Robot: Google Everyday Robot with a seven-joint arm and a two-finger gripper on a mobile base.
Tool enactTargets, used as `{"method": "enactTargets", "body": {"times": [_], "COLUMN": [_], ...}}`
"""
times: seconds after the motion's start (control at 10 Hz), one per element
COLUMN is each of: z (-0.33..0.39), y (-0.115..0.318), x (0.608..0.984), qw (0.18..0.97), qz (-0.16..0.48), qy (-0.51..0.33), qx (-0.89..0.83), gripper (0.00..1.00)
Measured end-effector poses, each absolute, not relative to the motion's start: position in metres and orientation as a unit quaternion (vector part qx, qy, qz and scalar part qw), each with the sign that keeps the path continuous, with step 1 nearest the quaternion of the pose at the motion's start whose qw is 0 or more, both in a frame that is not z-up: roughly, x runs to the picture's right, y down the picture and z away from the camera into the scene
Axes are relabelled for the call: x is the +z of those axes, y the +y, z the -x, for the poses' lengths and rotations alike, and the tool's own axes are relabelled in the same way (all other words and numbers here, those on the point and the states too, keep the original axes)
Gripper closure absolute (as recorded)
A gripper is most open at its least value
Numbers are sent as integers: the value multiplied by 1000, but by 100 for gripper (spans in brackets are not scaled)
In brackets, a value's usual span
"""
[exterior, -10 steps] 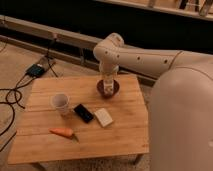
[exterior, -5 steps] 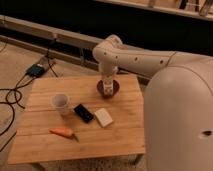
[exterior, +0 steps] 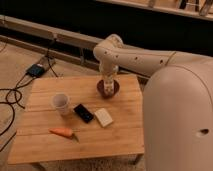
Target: Place the bottle in the ceramic bowl
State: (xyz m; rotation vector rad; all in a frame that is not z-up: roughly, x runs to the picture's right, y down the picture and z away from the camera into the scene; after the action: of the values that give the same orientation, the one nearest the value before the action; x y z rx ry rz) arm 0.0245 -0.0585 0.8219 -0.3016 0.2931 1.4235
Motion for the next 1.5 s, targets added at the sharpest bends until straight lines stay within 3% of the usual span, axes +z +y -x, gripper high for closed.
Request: {"method": "enactTargets", "body": {"times": [0.2, 1.5], "z": [-23, -13], "y": [-58, -41], "x": [822, 824], "qw": [740, 747], "qz": [136, 147], "qy": [134, 151], "qx": [645, 631], "gripper": [20, 20]}}
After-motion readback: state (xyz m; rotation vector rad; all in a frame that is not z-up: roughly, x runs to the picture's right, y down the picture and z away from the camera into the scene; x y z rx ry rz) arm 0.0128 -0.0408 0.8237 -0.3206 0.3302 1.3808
